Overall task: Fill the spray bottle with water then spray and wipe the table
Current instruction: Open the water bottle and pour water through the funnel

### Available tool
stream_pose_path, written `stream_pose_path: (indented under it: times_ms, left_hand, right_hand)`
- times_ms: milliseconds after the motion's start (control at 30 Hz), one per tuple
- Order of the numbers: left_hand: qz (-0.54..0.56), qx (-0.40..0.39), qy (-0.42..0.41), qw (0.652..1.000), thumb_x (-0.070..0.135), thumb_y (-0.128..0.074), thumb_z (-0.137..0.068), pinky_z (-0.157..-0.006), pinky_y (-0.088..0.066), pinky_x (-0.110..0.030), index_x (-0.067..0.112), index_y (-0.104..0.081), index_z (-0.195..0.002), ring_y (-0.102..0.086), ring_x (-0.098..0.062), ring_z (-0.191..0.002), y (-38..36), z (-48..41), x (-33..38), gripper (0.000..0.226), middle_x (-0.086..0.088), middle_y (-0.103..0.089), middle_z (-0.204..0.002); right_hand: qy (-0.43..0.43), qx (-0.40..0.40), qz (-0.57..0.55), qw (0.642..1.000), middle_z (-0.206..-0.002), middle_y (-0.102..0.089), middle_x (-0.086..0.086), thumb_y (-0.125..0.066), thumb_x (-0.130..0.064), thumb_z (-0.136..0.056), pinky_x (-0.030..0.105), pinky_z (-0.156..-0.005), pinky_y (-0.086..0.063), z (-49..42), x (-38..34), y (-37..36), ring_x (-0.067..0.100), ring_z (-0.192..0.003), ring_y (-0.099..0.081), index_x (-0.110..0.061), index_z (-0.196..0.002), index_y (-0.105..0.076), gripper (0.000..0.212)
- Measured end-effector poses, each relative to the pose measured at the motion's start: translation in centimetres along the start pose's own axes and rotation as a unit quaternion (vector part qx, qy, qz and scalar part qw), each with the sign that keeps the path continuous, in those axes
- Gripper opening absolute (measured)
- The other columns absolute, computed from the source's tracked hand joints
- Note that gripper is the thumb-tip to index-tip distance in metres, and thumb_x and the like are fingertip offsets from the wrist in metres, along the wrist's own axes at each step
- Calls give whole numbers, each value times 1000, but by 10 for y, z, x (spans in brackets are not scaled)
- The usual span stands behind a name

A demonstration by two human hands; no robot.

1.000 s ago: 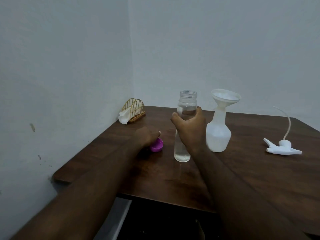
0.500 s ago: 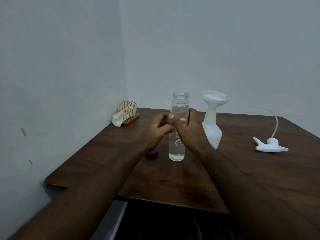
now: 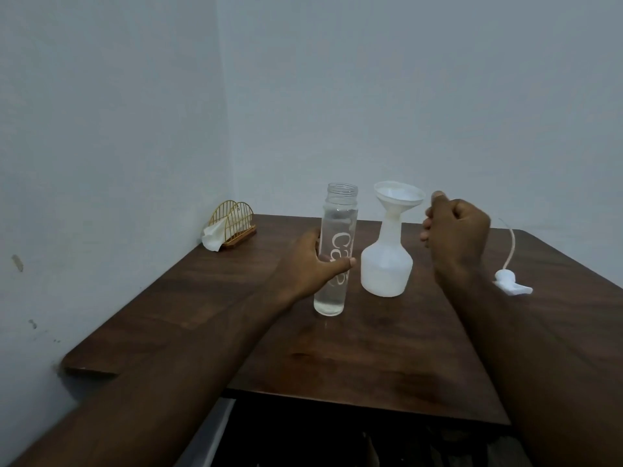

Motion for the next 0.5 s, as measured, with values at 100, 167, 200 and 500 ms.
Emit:
stream_pose_path:
  times_ms: [100,167,200,500]
  left_hand:
    - [-14,4,-3,1000,37,-80,-75,-57,-43,-4,29,-56,-114,-56,16,-70,-2,-7,5,46,19,-62,-91]
    - [-21,2,-2,1000,37,-80,-75,-62,-43,-6,30,-55,-114,-55,14,-73,-4,-11,7,47,17,-65,-97]
    - [-21,2,-2,1000,38,-80,-74,-65,-46,-9,28,-55,-116,-56,12,-76,-5,-14,7,50,15,-66,-101]
    - [10,11,24,1000,43,-81,-69,-79,-59,-32,24,-55,-118,-66,-1,-87,-15,-23,-7,59,11,-69,-101]
  right_hand:
    - [-37,-15,36,999,-71,-65,6,-57,-31,-94,30,-53,-48,-25,0,5,13,-48,-57,-9,-78,-61,28]
    - [-66,-71,76,992,-87,-66,7,-58,-32,-95,32,-54,-50,-39,1,-4,15,-60,-61,-9,-99,-63,24]
    - [-79,-100,89,988,-92,-64,6,-57,-33,-96,31,-55,-51,-44,1,-9,16,-66,-61,-9,-107,-61,26]
    - [-151,-230,169,946,-82,-55,10,-62,-23,-94,28,-47,-45,-66,-6,-47,19,-55,-52,-2,-99,-63,22]
Point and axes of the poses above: each hand's wrist, its own z-axis away from the middle knuckle, its own y-axis out of the back of the hand, x = y × z, the point moved 8 cm from there along -z, towards the middle knuckle
